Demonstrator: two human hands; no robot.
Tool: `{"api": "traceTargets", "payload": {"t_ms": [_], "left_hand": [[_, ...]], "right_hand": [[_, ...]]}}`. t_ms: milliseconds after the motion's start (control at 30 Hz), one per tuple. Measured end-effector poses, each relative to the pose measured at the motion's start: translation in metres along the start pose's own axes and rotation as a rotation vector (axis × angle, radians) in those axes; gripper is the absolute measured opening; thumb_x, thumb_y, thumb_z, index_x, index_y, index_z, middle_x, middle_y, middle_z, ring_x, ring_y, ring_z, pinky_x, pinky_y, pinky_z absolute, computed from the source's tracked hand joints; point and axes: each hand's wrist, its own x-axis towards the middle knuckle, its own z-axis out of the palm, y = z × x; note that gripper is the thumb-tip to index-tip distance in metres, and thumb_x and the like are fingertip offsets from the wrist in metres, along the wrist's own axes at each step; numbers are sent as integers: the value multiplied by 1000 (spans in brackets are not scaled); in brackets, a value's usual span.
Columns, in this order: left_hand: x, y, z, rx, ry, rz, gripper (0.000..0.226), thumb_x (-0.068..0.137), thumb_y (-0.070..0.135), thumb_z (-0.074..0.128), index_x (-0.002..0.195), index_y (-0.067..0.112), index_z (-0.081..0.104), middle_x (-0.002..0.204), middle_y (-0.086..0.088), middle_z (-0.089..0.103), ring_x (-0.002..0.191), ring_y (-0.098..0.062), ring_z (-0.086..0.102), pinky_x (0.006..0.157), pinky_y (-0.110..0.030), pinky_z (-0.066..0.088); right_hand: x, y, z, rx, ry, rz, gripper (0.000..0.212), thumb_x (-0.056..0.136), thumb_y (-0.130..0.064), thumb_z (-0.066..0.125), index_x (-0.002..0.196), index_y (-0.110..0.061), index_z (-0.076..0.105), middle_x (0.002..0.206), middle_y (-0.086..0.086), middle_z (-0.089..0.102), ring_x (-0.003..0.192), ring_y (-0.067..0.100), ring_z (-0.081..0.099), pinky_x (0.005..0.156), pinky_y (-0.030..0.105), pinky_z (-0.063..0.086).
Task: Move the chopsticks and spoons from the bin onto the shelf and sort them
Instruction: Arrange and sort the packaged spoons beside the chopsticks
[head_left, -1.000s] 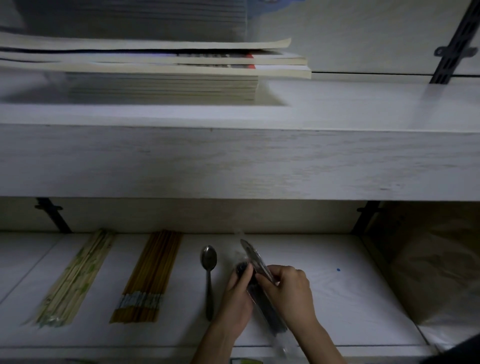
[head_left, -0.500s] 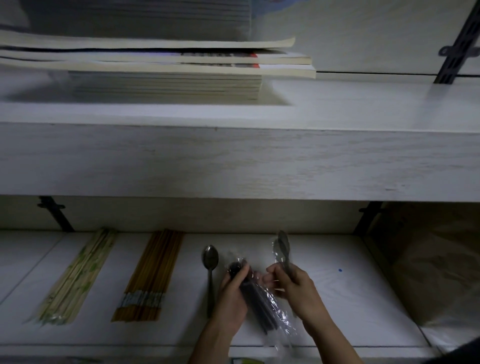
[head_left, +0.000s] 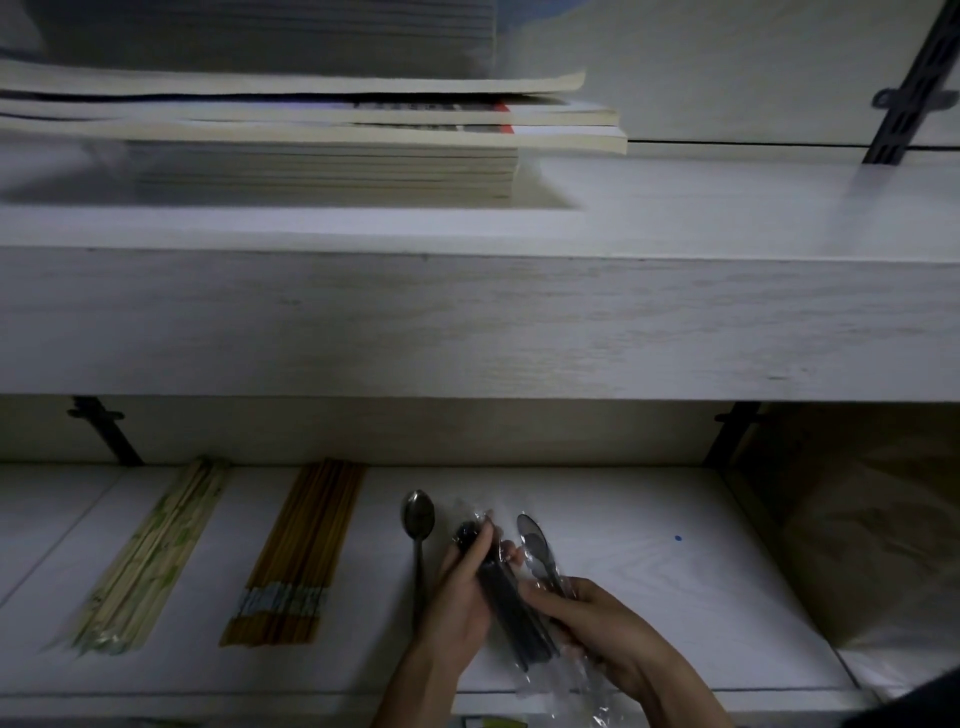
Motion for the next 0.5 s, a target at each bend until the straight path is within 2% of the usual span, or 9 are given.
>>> {"api": "traceTargets", "payload": {"t_ms": [100,200,300,400,500], "left_hand": [[0,-1,-1,31,-7,29,14,90,8,47,98,5,58,69,-3,55,57,-13,58,56,-23,50],[2,-4,-3,109,2,57,14,86,2,52,100,2,54,59,-2,57,55,-11,58,58,-22,50],[3,-3,-4,121,50,32,16,85,-2,54,101,3,55,56,-3,55,54,-12,56,60,-26,48],[4,1,-3,58,74,-3,14,85,-2,54,92,8,59,58,-3,53,53,-14,54,58,-28,47],[3,4,-3,24,102,8,16,86,-5,50,93,6,59,72,-8,58,65,-20,55,64,-30,51]], "right_hand": [[5,5,4,5,20,11,54,63,-51,77,90,-5,67,73,13,48,68,24,43,58,26,32],[5,5,5,12,11,-22,28,78,-37,69,70,-13,58,53,1,45,48,10,40,48,19,29],[7,1,8,-6,24,-75,30,89,-31,57,63,-15,51,43,-8,41,37,4,36,42,15,28],[9,-3,8,40,77,-91,35,91,-41,49,79,-8,49,45,-5,48,35,6,39,38,15,31],[14,2,2,48,149,-63,38,95,-41,41,91,-4,46,46,-5,56,36,7,39,38,17,30]]}}
